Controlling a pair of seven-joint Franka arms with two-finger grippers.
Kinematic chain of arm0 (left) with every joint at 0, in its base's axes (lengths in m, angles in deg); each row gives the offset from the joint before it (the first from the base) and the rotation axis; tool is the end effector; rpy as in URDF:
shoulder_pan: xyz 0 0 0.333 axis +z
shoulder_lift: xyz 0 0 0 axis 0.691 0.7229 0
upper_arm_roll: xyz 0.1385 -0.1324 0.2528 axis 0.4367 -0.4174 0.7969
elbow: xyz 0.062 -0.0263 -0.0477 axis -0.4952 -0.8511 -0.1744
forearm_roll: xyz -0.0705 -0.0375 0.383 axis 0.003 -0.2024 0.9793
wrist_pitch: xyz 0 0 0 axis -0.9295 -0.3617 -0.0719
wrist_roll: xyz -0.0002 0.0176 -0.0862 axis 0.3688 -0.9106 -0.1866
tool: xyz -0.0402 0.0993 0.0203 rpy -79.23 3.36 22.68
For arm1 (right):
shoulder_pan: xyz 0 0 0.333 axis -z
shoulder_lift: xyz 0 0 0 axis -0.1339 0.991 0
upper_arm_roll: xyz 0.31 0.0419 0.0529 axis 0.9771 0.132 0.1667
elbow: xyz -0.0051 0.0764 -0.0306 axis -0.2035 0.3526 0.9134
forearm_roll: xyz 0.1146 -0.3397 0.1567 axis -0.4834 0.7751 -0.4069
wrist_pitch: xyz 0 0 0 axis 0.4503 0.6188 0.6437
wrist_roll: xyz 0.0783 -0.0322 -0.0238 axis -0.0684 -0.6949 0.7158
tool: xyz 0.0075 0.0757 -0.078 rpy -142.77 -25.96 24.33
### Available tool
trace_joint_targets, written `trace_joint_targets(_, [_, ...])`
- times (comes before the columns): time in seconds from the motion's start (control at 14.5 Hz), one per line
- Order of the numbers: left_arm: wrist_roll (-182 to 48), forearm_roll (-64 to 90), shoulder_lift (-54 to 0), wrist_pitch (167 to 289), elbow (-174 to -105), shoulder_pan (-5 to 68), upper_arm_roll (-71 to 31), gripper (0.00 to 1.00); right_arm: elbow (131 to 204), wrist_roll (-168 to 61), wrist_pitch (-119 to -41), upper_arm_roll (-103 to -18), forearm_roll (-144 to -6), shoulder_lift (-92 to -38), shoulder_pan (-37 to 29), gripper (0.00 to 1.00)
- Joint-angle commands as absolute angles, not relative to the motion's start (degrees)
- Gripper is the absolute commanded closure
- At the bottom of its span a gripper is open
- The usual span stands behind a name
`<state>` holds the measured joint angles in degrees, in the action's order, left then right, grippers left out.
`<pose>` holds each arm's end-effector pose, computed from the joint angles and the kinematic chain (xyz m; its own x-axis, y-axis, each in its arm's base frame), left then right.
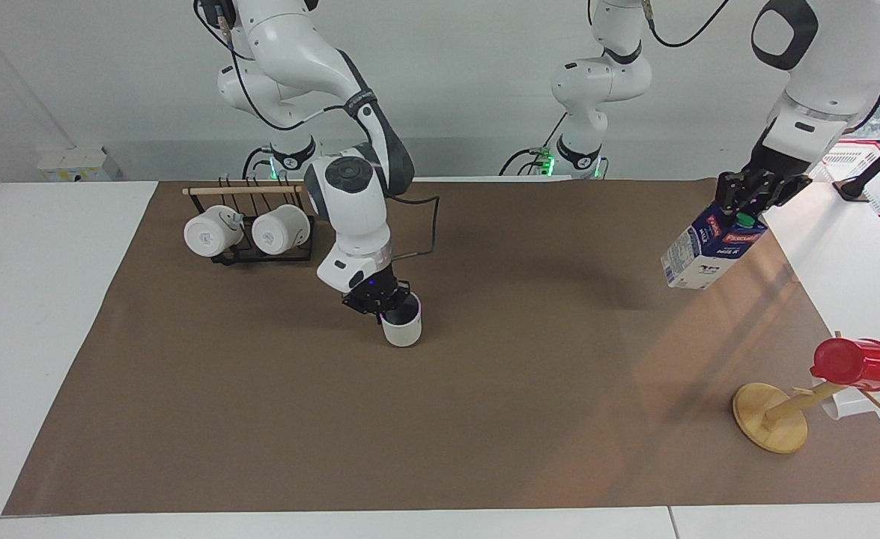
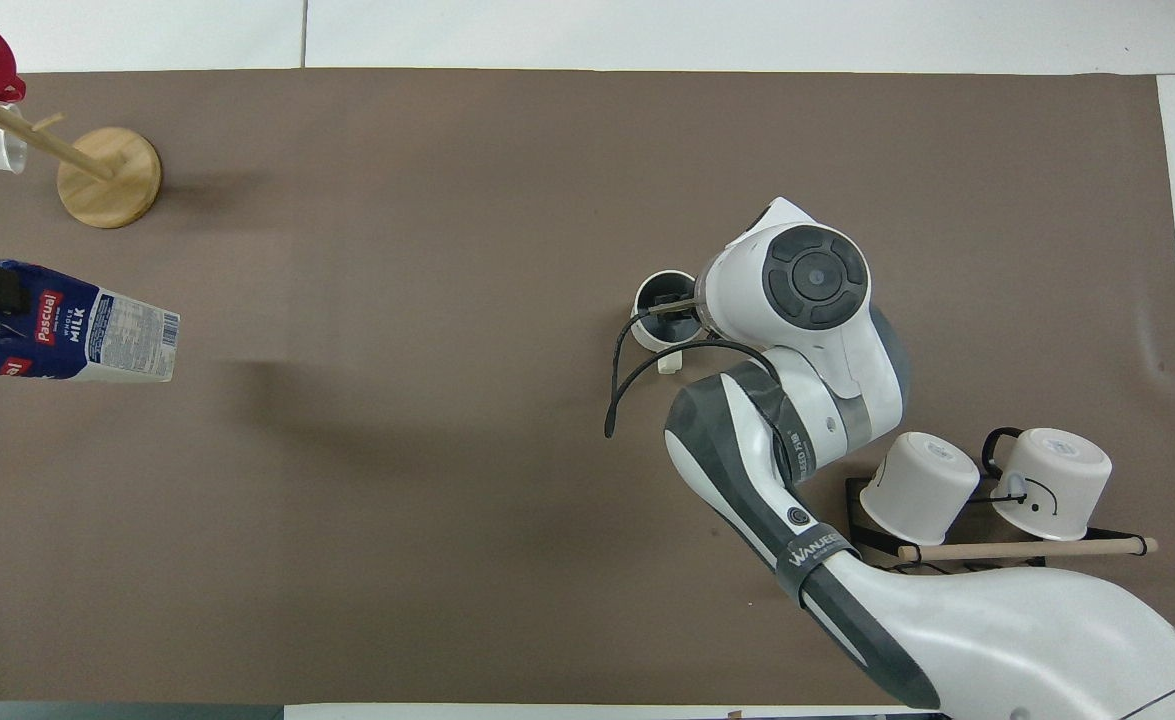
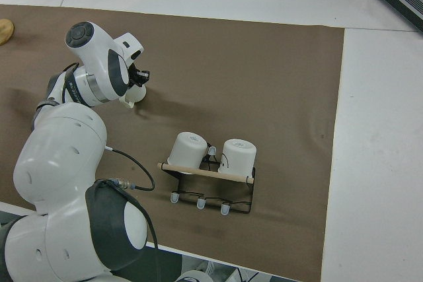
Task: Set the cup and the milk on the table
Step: 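Lower the mug at the table center and open the right gripper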
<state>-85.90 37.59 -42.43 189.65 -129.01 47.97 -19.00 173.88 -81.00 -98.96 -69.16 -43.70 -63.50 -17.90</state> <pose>0.5388 0.0165 0.6144 0.9941 -0.0228 0.1060 -0.0239 -0.9997 0.0090 0.5752 0.2606 0.3567 0.9830 0.0913 0.1590 0.0987 -0.9944 -0.0387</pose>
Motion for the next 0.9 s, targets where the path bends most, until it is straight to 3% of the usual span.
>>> trace_joint_targets(0.0, [-85.1,38.1,-42.6,188.0,-128.0,48.0,-19.4,1.0,176.3,-82.7,-100.4,-69.1,-42.7,-65.2,-17.3,0.03])
trace_joint_targets(0.41, [-81.6,40.5,-40.8,193.3,-128.0,43.9,-20.6,1.0,169.7,-85.5,-93.6,-69.5,-42.8,-66.6,-14.6,0.0])
trace_joint_targets(0.83, [-63.2,42.4,-37.0,197.2,-128.1,29.6,-20.6,1.0,154.1,-83.7,-69.6,-69.6,-42.6,-67.9,-7.1,0.0])
